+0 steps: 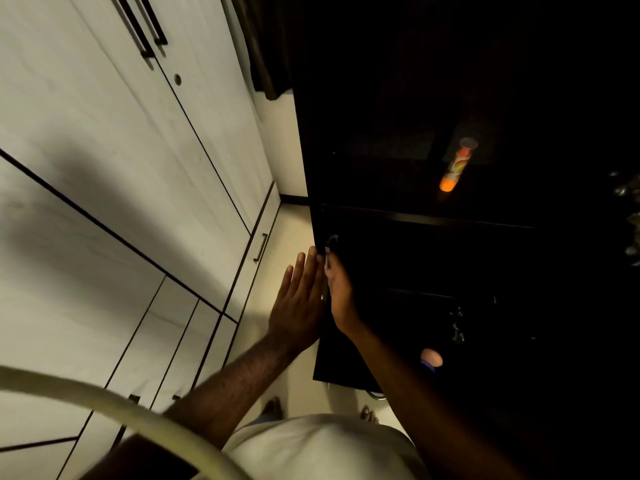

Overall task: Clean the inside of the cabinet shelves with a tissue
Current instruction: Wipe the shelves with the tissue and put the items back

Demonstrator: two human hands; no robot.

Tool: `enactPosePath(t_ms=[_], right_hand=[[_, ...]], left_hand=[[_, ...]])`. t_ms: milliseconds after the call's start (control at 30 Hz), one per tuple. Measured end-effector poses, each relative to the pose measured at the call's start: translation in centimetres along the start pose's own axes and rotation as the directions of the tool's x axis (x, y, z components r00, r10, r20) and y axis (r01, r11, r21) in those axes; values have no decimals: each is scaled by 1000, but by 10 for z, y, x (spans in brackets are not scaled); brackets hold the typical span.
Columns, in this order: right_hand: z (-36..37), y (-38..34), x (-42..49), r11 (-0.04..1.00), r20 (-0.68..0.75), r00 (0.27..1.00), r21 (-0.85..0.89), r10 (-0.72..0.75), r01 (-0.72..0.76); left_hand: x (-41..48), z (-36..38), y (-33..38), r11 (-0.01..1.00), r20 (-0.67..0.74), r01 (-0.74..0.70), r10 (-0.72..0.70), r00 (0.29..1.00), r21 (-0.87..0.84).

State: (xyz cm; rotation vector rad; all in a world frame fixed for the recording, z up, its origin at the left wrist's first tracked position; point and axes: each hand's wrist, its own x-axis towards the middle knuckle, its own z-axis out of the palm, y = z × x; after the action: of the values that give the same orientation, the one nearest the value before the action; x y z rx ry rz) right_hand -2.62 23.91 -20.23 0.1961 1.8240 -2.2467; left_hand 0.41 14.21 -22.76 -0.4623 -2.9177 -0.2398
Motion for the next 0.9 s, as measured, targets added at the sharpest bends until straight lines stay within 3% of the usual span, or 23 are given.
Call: enactPosePath(t_ms=[167,367,633,733,900], right_hand=[[-10,-5,26,998,-23,998,-20,52,-52],[6,-14,5,997,13,999,66,-34,34],[-9,-36,27,996,1,996,7,-86,86],[-4,-30,21,991,57,990,-31,-132,134],[-13,-13,21,995,41,996,-56,-75,77]], left_hand=[[3,-5,1,1000,10,31,-31,999,0],[3,-7,2,1000,7,19,-19,1000,0],[4,-14,7,999,24,41,-40,999,-16],[5,-16,6,999,16,37,-37,999,-16],[6,-22,7,999,20,31,-31,999,-10]])
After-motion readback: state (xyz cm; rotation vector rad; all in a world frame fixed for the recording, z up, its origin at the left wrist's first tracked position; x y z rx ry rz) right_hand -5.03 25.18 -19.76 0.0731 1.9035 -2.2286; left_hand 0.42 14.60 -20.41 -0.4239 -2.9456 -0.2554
